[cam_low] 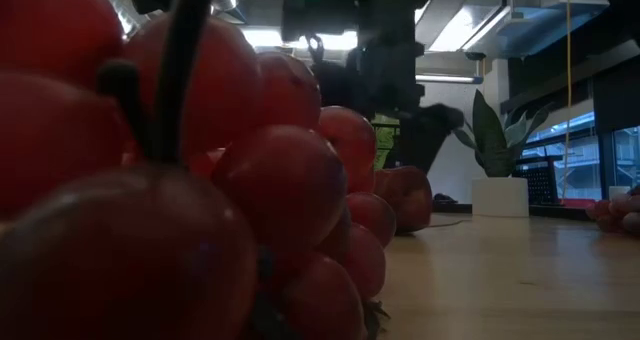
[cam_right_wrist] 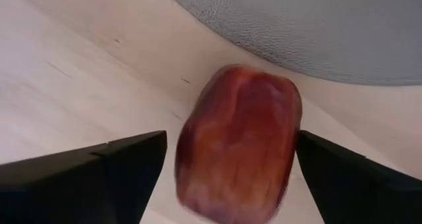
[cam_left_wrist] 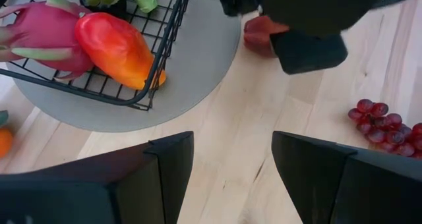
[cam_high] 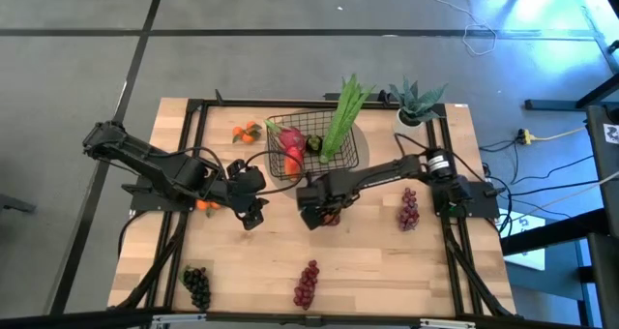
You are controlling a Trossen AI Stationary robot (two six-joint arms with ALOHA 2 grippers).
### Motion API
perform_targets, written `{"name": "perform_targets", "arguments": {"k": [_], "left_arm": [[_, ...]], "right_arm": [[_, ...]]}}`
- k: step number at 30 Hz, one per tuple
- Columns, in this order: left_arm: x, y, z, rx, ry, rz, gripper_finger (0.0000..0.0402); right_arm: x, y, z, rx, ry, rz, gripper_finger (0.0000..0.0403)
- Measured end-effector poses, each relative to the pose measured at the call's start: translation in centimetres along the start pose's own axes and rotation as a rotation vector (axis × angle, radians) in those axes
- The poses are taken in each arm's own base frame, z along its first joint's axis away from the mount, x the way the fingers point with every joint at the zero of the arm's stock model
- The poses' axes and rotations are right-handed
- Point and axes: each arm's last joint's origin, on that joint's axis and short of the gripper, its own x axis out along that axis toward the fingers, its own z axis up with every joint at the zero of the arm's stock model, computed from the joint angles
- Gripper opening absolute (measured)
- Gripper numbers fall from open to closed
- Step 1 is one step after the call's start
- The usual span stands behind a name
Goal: Build produce basket
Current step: Put the apple into the wire basket
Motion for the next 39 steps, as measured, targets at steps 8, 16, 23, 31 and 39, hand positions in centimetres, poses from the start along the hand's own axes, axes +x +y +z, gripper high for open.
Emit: {"name": "perform_targets", "arguments": {"k": [8, 16, 23, 31, 39], "left_arm": [[0.00, 0.00, 0.01, -0.001, -0.001, 0.000, 0.0194], [0.00, -0.01, 0.01, -0.001, -0.001, -0.001, 0.0194], [0.00, -0.02, 0.02, -0.001, -0.002, -0.001, 0.0194], [0.00, -0.02, 0.02, -0.001, -0.002, -0.002, 0.0194], [0.00, -0.01, 0.03, -0.001, -0.002, -0.001, 0.0194]], "right_arm": [[0.56, -0.09, 0.39, -0.016, 0.038, 0.007, 0.0295], [0.49, 0.14, 0.48, -0.102, 0.026, 0.034, 0.0210], [0.48, -0.06, 0.37, -0.126, 0.054, 0.024, 0.0220], [0.47, -0.29, 0.57, -0.136, 0.066, 0.017, 0.0224], [0.31, -0.47, 0.85, -0.204, 0.062, 0.020, 0.0225]]}}
